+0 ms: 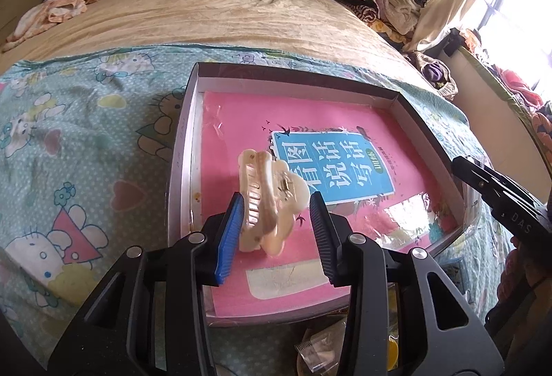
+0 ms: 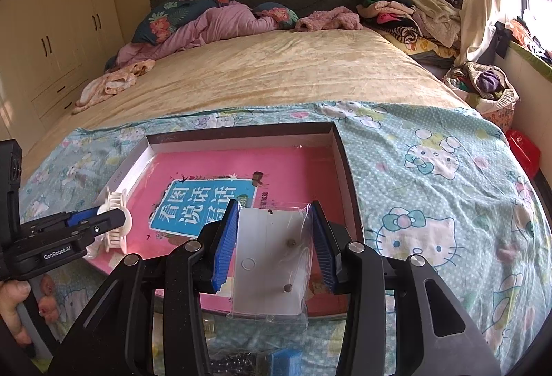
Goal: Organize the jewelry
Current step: 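Carry the claw clip and earring card into the pink-lined box and open both tools, then withdraw both open tools from the box back toward the remaining jewelry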
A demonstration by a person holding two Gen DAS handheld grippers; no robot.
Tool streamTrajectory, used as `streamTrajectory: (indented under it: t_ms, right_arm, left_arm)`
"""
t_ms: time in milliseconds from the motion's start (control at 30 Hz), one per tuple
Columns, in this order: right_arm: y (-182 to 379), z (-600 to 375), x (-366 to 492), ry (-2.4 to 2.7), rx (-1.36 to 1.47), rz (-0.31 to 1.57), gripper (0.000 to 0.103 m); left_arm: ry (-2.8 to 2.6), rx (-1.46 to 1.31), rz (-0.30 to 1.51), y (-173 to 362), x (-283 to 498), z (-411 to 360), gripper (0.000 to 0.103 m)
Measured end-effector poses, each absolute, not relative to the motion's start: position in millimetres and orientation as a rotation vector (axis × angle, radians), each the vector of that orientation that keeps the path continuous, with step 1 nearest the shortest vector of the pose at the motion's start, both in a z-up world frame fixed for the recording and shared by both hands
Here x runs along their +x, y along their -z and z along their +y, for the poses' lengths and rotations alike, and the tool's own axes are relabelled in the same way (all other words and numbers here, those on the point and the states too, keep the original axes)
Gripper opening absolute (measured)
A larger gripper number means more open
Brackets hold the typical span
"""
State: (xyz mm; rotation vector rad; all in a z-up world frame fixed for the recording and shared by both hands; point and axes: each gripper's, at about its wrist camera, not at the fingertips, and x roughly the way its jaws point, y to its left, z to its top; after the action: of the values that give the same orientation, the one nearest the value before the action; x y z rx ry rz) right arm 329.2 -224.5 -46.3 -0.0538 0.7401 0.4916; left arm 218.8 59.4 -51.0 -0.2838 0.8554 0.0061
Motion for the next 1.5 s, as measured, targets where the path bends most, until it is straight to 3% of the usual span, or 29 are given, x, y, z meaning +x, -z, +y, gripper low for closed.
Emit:
streamTrajectory:
  t_ms: [667,1133,1333,1500]
  right_arm:
    - [82.0,-224.7,344.2,-0.457,-0.047,0.841,0.041]
    - [54.1,-259.7,320.5,-0.468,0.093,0.780,0.082]
    - [37.8,-268.0,308.2,-0.479,0.102,0.746,0.092]
    - [28.5,-266.5,299.5,-0.489,0.086,0.723,0.093]
  left_arm:
    - [-0.005,-0.285,0.866,56.0,220.4,58.0,0.031]
    - [-0.004,-0.281,0.857,48.0,209.0,57.7,0.033]
    - [-0.011,-0.282,0.839,38.3,200.0,57.2,0.049]
    - [-0.022,-0.278,0.823,29.6,191.6,58.4,0.062]
